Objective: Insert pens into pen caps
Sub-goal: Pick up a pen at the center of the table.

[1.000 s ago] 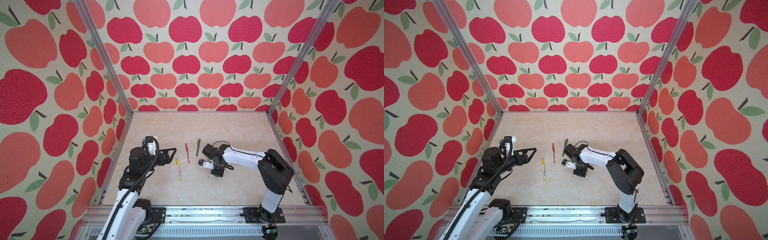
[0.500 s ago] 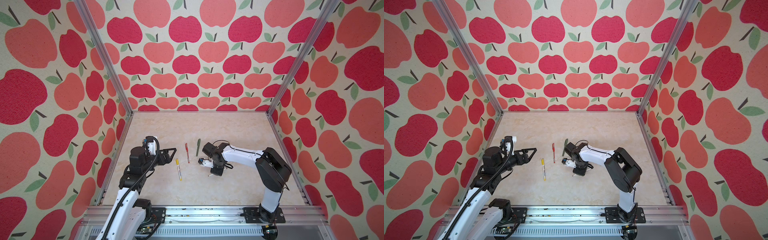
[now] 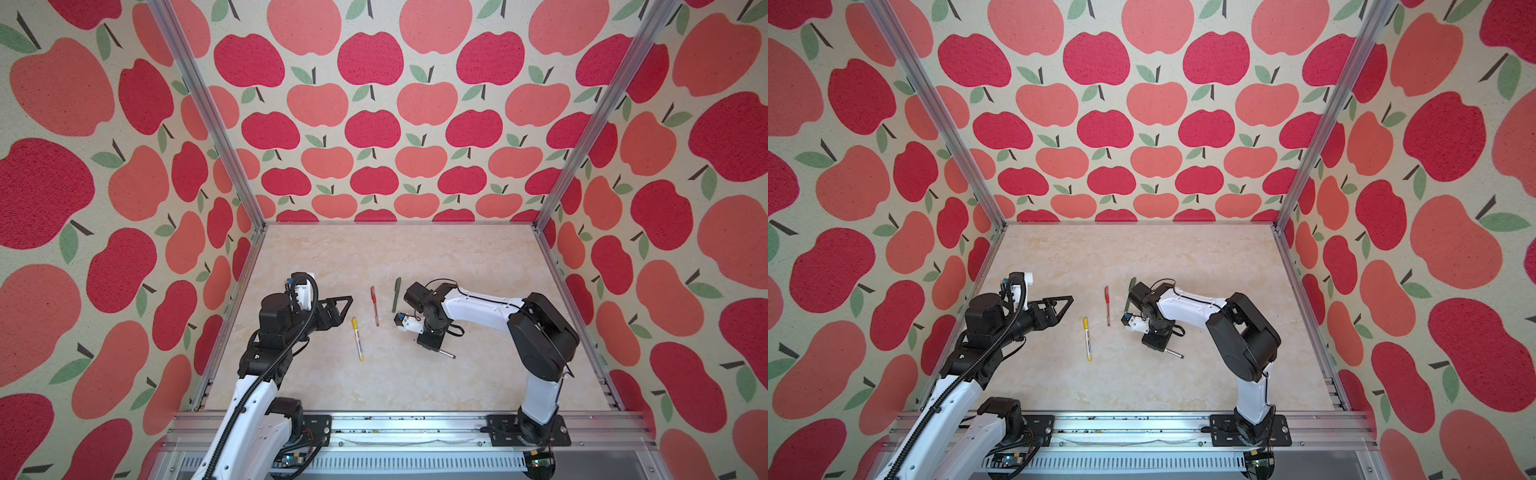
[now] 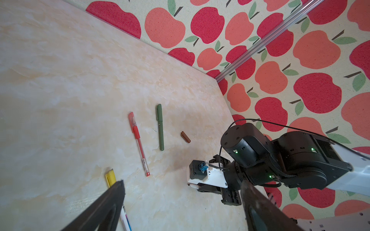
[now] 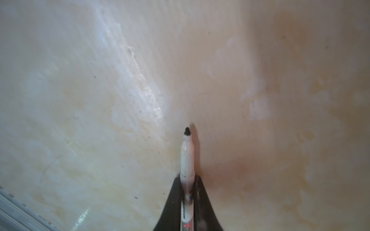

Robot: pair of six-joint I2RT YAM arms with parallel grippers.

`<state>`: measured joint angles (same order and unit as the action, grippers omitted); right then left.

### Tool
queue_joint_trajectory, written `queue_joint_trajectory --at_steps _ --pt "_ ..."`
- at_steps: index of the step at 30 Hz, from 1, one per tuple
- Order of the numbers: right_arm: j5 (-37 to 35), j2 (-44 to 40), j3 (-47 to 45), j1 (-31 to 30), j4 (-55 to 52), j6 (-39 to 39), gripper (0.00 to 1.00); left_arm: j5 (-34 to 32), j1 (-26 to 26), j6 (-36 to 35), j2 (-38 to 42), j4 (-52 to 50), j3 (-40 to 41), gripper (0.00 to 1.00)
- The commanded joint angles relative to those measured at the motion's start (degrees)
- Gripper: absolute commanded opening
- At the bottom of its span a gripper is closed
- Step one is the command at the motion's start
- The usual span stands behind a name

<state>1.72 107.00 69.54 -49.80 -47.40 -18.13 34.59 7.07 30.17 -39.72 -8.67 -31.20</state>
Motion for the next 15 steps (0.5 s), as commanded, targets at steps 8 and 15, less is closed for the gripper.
queue_joint_trajectory --at_steps 8,15 --pt "9.24 -7.21 1.03 6.07 6.9 10.11 0.05 3.63 -0.35 0.88 1.46 2.63 -0.09 0.91" --pt "22.83 -20.88 -4.43 12.45 25.6 26.91 0.05 10.57 1.32 2.51 0.15 12.69 1.48 0.89"
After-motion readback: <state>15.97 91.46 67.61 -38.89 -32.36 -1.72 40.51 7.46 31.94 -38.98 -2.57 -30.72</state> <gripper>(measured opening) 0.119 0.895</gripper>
